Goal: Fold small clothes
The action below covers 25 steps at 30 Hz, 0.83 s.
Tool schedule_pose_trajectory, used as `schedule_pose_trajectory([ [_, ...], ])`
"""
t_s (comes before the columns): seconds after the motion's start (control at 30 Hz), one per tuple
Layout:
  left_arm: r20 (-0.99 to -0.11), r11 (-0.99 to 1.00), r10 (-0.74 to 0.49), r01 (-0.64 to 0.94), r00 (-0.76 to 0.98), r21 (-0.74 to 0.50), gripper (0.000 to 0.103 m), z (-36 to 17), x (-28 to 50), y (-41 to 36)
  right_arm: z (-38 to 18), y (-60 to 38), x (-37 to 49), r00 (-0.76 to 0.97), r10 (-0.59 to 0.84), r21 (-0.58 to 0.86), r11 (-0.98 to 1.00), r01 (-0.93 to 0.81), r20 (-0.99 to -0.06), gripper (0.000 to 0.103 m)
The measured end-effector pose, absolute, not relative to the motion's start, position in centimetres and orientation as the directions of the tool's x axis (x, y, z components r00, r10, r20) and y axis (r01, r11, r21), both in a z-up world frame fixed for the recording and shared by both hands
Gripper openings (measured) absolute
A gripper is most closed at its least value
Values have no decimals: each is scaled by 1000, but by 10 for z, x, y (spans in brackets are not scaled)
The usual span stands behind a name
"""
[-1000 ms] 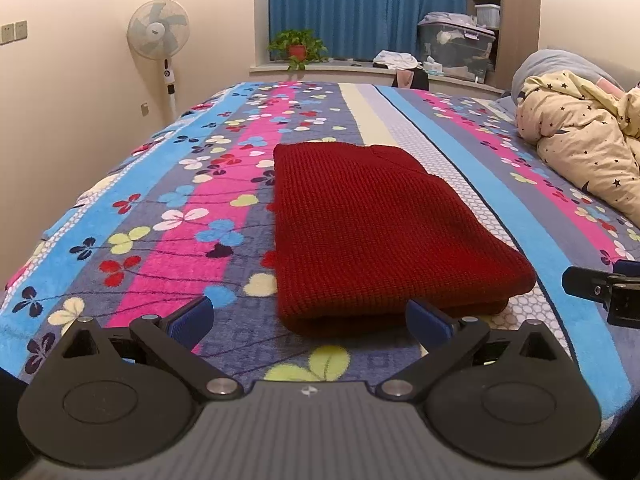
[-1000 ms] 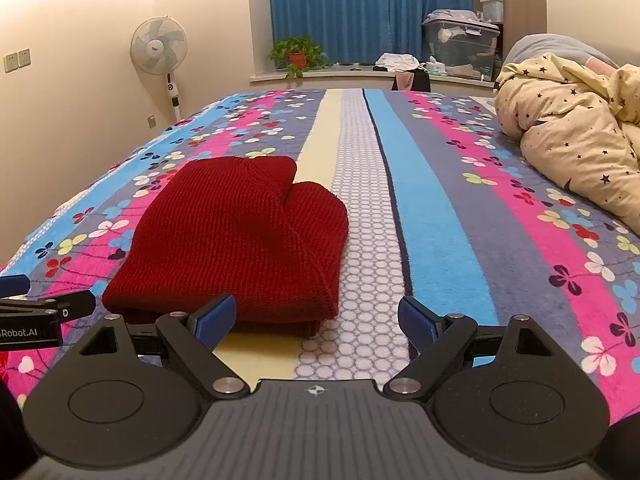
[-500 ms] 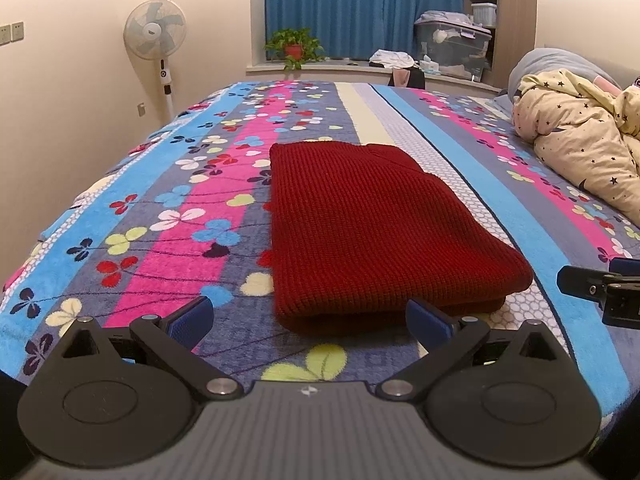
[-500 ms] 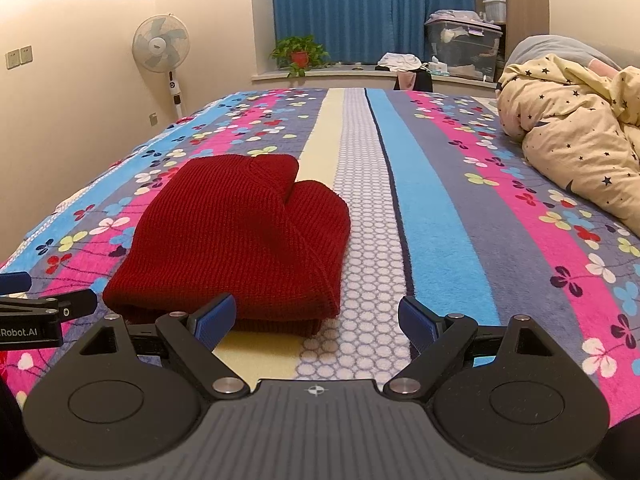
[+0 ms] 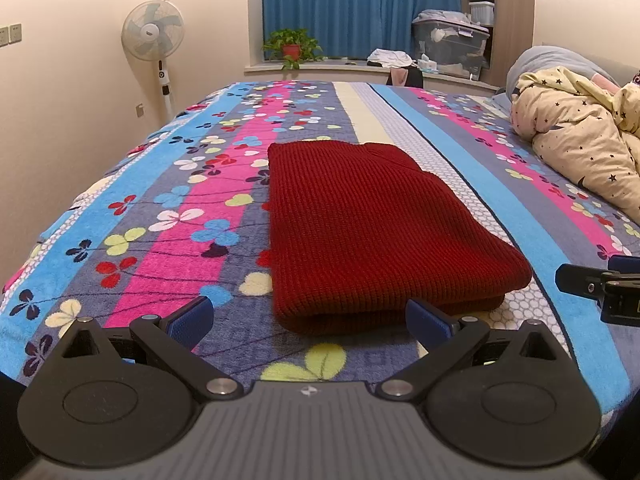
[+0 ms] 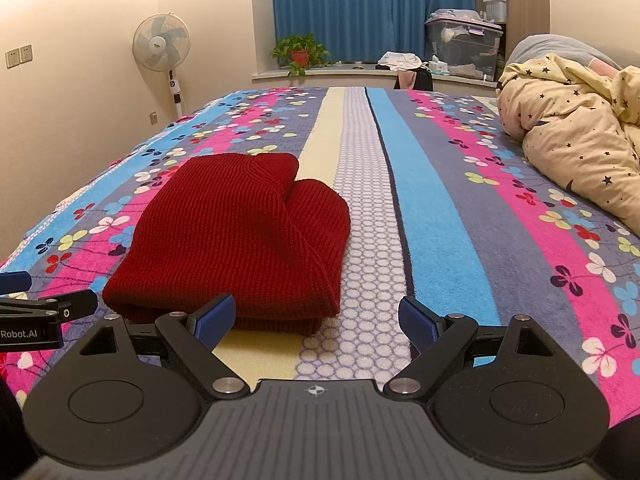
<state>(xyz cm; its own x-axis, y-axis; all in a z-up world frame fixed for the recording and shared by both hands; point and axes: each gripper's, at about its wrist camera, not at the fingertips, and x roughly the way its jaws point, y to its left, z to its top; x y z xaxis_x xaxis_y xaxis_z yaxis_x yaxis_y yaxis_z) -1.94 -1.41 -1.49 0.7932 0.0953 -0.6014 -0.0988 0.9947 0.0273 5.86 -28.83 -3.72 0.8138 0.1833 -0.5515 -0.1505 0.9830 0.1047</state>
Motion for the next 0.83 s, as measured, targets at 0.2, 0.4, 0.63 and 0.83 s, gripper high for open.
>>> schedule_pose_trajectory([
  [0.2,-601,995,95,-98,794,28,102,-15,-19,-14,-37,-288,59,814,183,105,983,-151,-552,89],
  [0.4,-600,995,95,-97,794,29,102,-15,-20,-14,-37,-288,59,813,184,104,983,-152,-552,89],
  [0.63,-599,995,93,-95,795,29,102,-15,-19,-14,-37,-288,58,813,184,104,983,-151,-553,89],
  [0.83,-603,996,85,-85,793,28,102,-15,-19,-11,-37,-288,59,812,184,105,983,-152,-553,89],
])
